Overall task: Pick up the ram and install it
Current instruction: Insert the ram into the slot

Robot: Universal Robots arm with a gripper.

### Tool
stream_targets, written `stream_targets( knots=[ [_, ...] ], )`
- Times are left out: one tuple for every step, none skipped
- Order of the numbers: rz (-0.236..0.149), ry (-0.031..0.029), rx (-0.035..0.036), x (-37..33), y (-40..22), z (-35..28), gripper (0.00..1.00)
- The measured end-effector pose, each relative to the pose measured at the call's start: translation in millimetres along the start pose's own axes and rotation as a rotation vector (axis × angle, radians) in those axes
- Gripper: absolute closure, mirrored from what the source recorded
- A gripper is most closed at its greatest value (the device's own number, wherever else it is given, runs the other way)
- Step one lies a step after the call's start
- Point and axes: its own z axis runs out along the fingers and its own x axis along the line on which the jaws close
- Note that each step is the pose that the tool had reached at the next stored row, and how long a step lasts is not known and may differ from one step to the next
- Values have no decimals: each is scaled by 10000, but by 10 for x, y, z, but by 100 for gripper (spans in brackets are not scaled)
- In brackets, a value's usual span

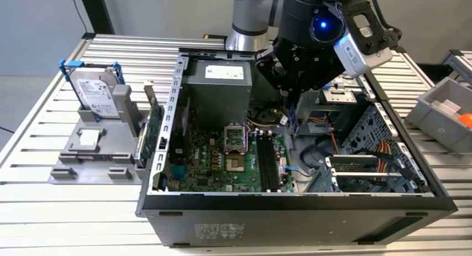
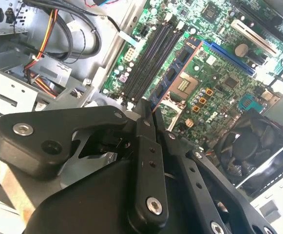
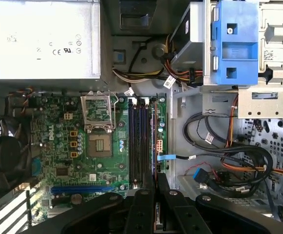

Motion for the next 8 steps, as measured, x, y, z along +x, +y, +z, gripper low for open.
stream_targets(
  knots=[
    [0,0,0,0,0,0,100],
    [0,0,2,0,0,-1,100],
    [0,0,3,0,1,-1,100],
    [0,0,2,0,1,2,100],
    [-1,0,1,0,1,5,100],
    [0,-1,1,0,0,10,100],
    [0,-1,5,1,0,16,100],
    [0,-1,3,2,0,23,100]
  ],
)
